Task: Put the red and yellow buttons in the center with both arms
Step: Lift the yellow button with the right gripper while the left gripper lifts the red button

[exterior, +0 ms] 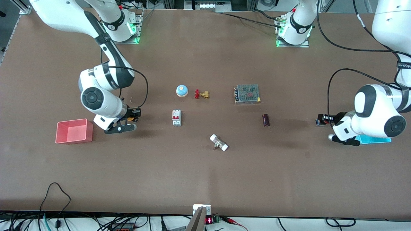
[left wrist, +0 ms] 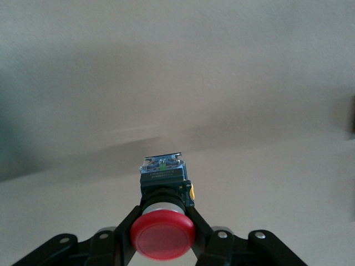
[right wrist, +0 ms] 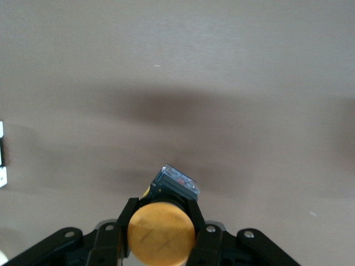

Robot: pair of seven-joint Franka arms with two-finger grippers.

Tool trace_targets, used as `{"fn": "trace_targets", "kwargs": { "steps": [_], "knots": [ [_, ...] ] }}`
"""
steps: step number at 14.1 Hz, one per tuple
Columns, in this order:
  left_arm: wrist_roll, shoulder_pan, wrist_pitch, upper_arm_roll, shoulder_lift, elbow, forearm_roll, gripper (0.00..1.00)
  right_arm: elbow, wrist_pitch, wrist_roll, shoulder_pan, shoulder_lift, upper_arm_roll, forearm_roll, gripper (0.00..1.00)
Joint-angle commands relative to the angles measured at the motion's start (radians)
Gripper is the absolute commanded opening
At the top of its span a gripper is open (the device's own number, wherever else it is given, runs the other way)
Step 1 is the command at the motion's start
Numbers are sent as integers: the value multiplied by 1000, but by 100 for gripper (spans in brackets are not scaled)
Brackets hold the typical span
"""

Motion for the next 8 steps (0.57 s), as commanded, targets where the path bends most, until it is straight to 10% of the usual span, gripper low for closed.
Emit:
{"fn": "trace_targets", "kwargs": {
  "steps": [1,8],
  "knots": [
    [-23,0,77,-5,-59,-102,0,12,-29,55,26,10,2,9,-8,31],
    [-101,-2,208,-3,-36,-182,1,13,-29,97,25,14,41,9,-16,43]
  ]
}}
